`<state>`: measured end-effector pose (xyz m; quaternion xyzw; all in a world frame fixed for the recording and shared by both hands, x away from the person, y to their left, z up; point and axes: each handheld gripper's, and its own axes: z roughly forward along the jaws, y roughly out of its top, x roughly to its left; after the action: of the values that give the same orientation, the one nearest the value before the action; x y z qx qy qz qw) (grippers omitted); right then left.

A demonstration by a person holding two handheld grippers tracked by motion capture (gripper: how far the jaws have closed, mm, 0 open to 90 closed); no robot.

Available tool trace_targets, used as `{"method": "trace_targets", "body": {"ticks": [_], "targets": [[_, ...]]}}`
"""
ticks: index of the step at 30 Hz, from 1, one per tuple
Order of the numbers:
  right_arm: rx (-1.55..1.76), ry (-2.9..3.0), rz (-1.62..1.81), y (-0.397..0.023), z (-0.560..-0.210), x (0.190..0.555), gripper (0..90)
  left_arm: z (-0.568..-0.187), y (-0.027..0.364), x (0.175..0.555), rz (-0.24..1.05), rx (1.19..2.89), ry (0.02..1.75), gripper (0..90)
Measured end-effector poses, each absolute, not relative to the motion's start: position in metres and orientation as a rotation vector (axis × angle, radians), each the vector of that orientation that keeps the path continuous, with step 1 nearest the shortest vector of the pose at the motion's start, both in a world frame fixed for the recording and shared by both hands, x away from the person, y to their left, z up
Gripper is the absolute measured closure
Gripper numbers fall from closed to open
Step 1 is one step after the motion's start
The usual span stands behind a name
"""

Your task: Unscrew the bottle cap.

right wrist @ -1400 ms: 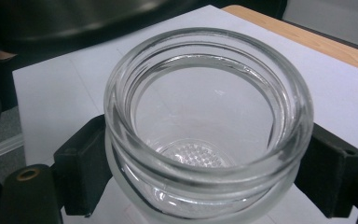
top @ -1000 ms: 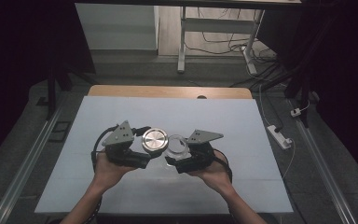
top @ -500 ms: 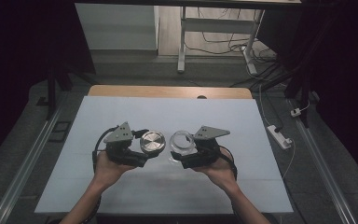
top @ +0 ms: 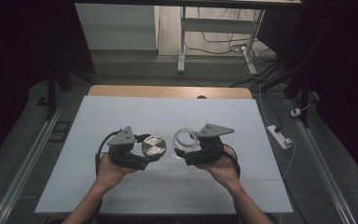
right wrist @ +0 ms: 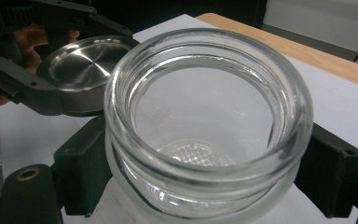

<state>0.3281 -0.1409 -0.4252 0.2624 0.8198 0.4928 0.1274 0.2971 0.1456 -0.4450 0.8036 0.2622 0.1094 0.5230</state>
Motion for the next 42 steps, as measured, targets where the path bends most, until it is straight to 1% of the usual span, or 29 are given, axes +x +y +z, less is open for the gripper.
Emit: {"method": "trace_targets", "body": {"ticks": [18, 28, 42], "targets": [[0.794, 2.348, 1.424, -0.139, -0.426, 0.348, 15.1, -0.458, 0.138, 0.284, 0.219, 1.949, 0.601, 19.5], [0.800, 2.354, 1.412, -0.127, -0.429, 0.364, 15.1, -0.466, 0.130, 0.277, 0.207, 1.969, 0.586, 19.5], [0.804, 2.356, 1.409, -0.117, -0.432, 0.375, 15.1, -0.474, 0.122, 0.275, 0.200, 1.978, 0.570, 19.5]]}}
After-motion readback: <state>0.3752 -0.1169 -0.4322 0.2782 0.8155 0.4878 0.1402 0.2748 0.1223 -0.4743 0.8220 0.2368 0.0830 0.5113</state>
